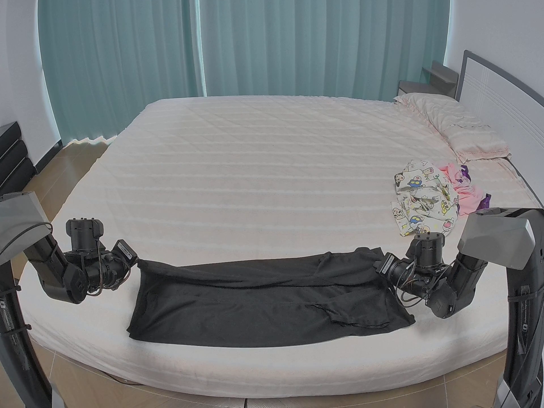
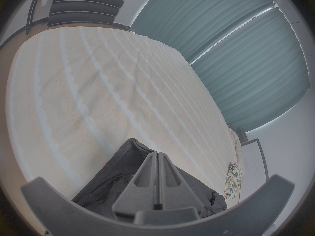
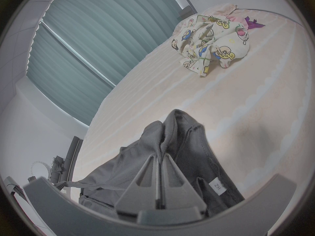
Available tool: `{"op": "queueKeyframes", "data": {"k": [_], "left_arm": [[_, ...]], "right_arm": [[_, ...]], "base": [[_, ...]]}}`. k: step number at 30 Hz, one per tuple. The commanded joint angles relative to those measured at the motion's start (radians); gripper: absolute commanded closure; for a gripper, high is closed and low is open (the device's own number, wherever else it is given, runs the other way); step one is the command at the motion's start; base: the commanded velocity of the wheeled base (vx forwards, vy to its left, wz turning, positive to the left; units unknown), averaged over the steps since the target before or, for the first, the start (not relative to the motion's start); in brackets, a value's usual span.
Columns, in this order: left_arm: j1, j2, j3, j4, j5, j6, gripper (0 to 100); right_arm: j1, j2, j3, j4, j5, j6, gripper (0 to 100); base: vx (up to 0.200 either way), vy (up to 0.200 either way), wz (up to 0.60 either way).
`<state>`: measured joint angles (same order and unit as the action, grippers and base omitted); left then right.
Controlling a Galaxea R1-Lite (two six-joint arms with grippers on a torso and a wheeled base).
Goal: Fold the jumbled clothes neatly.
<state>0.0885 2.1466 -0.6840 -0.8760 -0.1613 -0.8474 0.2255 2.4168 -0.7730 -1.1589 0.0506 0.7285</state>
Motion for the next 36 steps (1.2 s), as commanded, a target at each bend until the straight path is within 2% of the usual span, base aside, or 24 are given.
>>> {"op": "queueKeyframes", "data": {"k": [1,11,16,23,29,34,36], "left_arm": [[0.0,-0.017,-0.003,0.002,0.0,0.001,100],[0.01,-0.019,-0.08,0.009,0.008,0.004,100],[0.023,-0.019,-0.109,-0.012,0.058,-0.004,100],[0.03,0.003,-0.069,-0.103,0.069,-0.028,100],[0.033,0.058,-0.042,-0.112,0.06,-0.022,100],[0.03,0.079,0.008,-0.113,0.055,0.033,100],[0.03,0.091,0.049,-0.118,0.055,0.085,100]], "right_arm": [[-0.002,-0.022,-0.009,-0.001,0.002,0.0,100],[0.0,-0.024,-0.071,0.001,0.002,-0.014,100],[0.0,-0.022,-0.091,-0.022,0.0,-0.014,100],[0.001,-0.015,-0.08,-0.059,-0.003,-0.015,100],[0.0,-0.024,-0.032,-0.059,-0.003,-0.018,100],[-0.002,-0.018,0.0,-0.061,-0.002,-0.047,100],[0.0,-0.016,0.032,-0.061,-0.002,-0.06,100]], "base": [[0.0,0.0,0.0],[0.0,0.0,0.0],[0.0,0.0,0.0],[0.0,0.0,0.0],[0.0,0.0,0.0],[0.0,0.0,0.0],[0.0,0.0,0.0]]}}
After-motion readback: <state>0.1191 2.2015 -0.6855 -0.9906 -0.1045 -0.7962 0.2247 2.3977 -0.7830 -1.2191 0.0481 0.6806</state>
